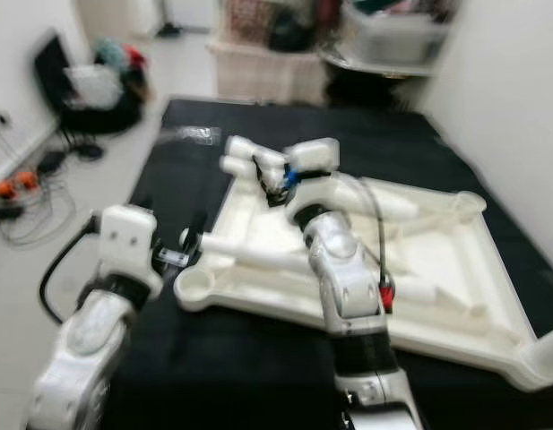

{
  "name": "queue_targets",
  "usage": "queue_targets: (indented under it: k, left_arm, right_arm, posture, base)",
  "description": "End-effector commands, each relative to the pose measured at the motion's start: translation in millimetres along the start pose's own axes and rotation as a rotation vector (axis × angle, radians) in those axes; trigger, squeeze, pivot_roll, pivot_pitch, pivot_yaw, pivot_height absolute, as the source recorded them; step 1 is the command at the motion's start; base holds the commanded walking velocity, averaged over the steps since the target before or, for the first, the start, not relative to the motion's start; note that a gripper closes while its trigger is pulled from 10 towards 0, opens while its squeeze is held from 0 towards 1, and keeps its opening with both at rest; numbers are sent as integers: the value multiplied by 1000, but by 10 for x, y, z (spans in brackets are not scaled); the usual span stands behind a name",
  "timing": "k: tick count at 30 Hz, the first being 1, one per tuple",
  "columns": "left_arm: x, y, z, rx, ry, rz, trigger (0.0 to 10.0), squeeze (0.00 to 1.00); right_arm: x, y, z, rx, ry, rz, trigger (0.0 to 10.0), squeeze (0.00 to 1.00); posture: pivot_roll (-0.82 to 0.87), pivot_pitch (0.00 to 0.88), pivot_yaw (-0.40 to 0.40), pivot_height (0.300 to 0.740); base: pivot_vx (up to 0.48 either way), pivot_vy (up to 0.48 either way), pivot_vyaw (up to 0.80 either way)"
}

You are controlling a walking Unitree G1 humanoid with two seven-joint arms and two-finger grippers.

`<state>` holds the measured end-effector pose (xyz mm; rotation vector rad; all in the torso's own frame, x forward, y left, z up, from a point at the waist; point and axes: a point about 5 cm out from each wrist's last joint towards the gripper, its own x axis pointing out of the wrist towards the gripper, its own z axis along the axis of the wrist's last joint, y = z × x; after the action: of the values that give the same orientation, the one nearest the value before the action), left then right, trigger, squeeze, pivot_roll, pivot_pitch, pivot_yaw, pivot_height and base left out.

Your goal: Building children table

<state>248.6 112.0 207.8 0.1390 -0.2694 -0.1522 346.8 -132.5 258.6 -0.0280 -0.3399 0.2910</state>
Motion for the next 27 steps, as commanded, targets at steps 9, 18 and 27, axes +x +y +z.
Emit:
queue_targets:
  k: [9,18,27]
  left_arm:
    - [-68,21,-46,-14,29,6,10000,0]
    - [-125,-150,-55,-99,44,-144,10000,0]
    - [-478,-532,-266,-207,213,-477,10000,0]
  right_arm:
    - [123,-295,32,-32,148,215,10000,0]
    - [65,-480,-81,-40,416,531,10000,0]
    - [143,-337,70,-41,460,927,10000,0]
  posture:
    - [76,58,-102,740]
    - [71,71,-99,740]
    - [67,83,-105,740]
  base:
    - [0,0,0]
    - [0,0,0]
    - [0,0,0]
